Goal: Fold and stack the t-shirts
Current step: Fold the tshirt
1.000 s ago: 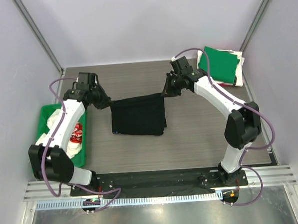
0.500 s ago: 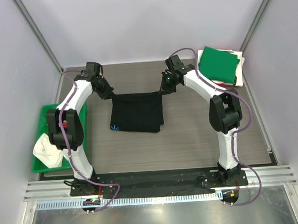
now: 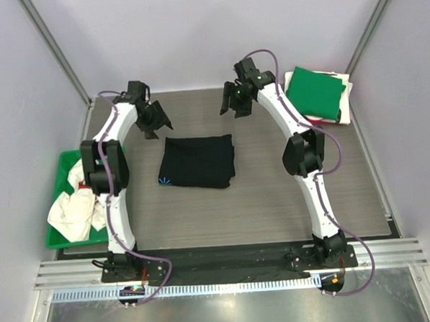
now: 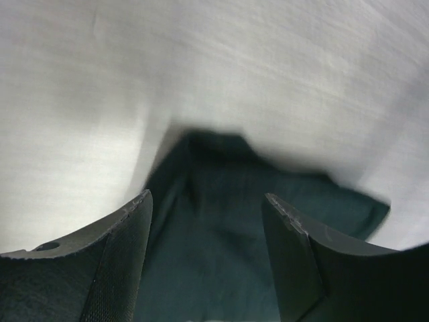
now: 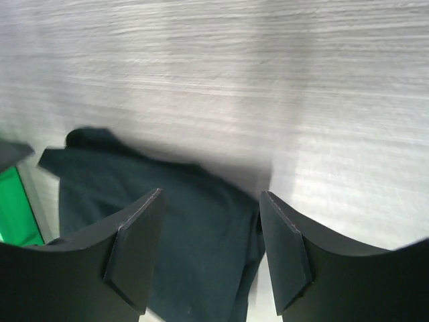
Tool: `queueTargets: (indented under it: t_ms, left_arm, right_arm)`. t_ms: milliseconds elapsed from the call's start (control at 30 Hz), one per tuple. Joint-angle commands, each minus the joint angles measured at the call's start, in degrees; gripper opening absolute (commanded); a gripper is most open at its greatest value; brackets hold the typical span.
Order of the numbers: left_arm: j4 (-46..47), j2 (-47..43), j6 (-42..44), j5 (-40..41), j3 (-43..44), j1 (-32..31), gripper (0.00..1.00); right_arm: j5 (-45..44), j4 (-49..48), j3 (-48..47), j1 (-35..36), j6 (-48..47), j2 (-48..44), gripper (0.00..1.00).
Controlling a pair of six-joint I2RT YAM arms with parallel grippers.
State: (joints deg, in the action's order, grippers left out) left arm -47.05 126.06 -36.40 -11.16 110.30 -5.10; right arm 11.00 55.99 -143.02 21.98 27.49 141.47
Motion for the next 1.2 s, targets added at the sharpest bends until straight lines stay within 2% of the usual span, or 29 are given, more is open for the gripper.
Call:
queueTargets:
  t_ms: [0, 67, 100, 133, 167, 200, 233, 433, 533, 700, 767, 967, 1167]
  left_arm:
    - [0.7, -15.6, 1.2, -0.7, -8.1, 0.2, 0.67]
    - [2.3, -20.0, 0.7, -0.7, -12.6, 0.2, 0.67]
    - [2.7, -24.2, 0.4, -0.8, -17.4, 0.2, 0.65]
    - [3.9, -26.0, 0.1, -1.1, -19.6, 0.1, 0.65]
    - [4.5, -28.0, -0.1, -1.4, -22.3, 0.1, 0.64]
    - [5.0, -30.9, -0.2, -1.6, -24.4, -0.1, 0.63]
    - [6.2, -32.5, -0.5, -1.9, -28.6, -0.3, 0.63]
    - [11.8, -40.5, -1.7, -2.4, -42.3, -2.3, 0.61]
    - [15.6, -42.1, -3.1, -2.6, -48.9, -3.5, 0.6]
    - [21.8, -40.0, -4.2, -2.2, -55.8, -4.0, 0.59]
    - [23.3, -37.2, -3.8, -0.4, -56.3, -4.0, 0.58]
    - [25.7, -33.2, -4.6, 1.9, -58.8, -4.1, 0.51]
    - [25.7, -33.7, -4.6, 5.9, -62.7, -4.8, 0.26]
  right_arm:
    - [-4.1, 7.7, -1.9, 4.6, -2.4, -8.1, 0.65]
    - [-4.9, 5.3, 7.3, 7.8, -2.1, -11.8, 0.64]
    - [-5.2, 0.8, 11.5, 8.8, -1.0, -16.8, 0.63]
    - [-5.0, -2.0, 21.0, 9.5, 0.2, -19.2, 0.62]
    - [-4.2, -5.2, 26.1, 10.4, 1.3, -22.2, 0.6]
    - [-3.6, -11.8, 31.1, 10.8, 2.6, -26.9, 0.55]
    - [-2.8, -15.3, 40.4, 11.1, 5.3, -29.4, 0.52]
    - [1.4, -31.1, 64.0, 14.1, 11.3, -37.9, 0.42]
    - [3.9, -38.7, 71.9, 14.0, 12.8, -38.9, 0.38]
    - [7.3, -47.0, 78.4, 10.5, 13.5, -36.4, 0.32]
    - [7.7, -48.6, 82.3, 8.5, 14.2, -36.6, 0.28]
    - [6.2, -50.1, 91.5, 8.3, 13.7, -40.7, 0.27]
    - [5.8, -51.2, 96.8, 9.3, 14.3, -45.7, 0.27]
